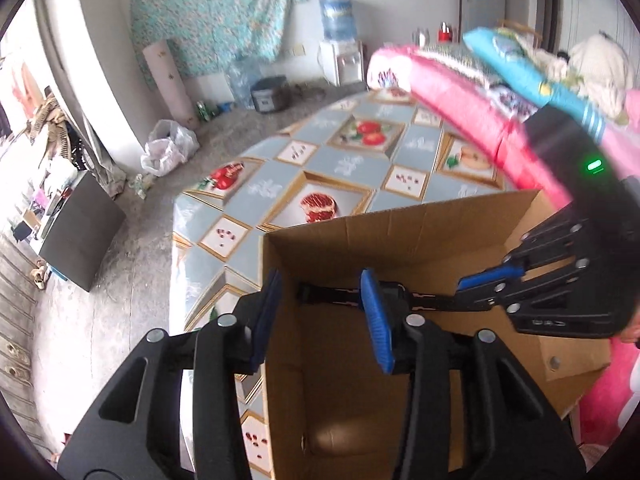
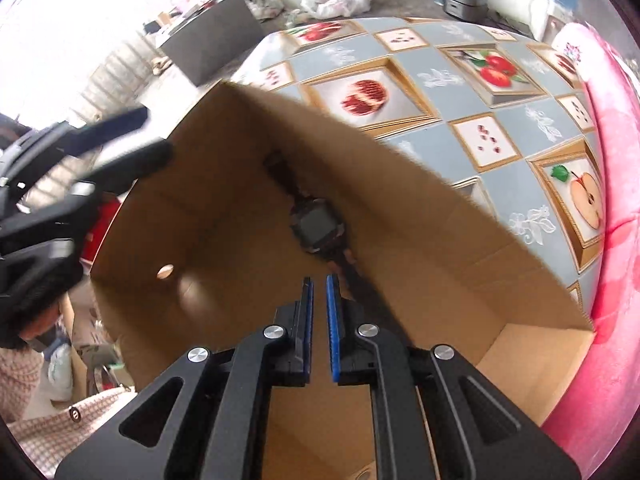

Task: Organize jewelry
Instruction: 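Lift the watch with the right tool and lower it into the cardboard box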

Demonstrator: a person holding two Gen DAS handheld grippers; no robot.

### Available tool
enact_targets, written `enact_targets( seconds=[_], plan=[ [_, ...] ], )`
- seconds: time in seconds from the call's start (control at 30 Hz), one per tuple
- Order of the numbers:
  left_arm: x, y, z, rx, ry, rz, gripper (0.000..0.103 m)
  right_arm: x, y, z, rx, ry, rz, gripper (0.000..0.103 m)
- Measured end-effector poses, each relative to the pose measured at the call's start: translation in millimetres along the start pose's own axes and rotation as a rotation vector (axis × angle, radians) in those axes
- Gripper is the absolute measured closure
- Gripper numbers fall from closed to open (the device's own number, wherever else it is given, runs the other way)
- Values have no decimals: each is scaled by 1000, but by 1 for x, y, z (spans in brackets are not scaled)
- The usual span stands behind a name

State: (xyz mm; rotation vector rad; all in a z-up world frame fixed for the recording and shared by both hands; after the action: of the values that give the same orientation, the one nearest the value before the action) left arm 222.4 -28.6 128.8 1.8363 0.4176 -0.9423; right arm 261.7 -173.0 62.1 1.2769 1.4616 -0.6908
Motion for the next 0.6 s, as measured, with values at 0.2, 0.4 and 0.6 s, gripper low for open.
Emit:
enact_targets(
  seconds=[0.2, 0.4, 0.6],
  plan=[
    [-59, -56, -30, -131, 12, 85, 58, 29, 6, -13, -14, 38, -120, 94],
    [-80, -128, -51, -211, 85, 75, 56, 67, 20, -17, 6, 45, -239, 87],
    [-76, -186, -67, -310, 95, 16, 56, 87, 27, -8, 33, 1, -247, 87]
  ],
)
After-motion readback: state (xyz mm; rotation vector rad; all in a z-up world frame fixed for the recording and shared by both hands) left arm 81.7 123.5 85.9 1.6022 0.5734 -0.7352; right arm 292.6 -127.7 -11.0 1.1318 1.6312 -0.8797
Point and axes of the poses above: each gripper's, at about its wrist camera, not at the fingertips, and x roughly the way its jaws point, z to its right, y to its top, the point moved 3 cm from there along x, roughly the way its jaws point, and after that the axes turned 8 degrees about x, right-handed, at the moved point
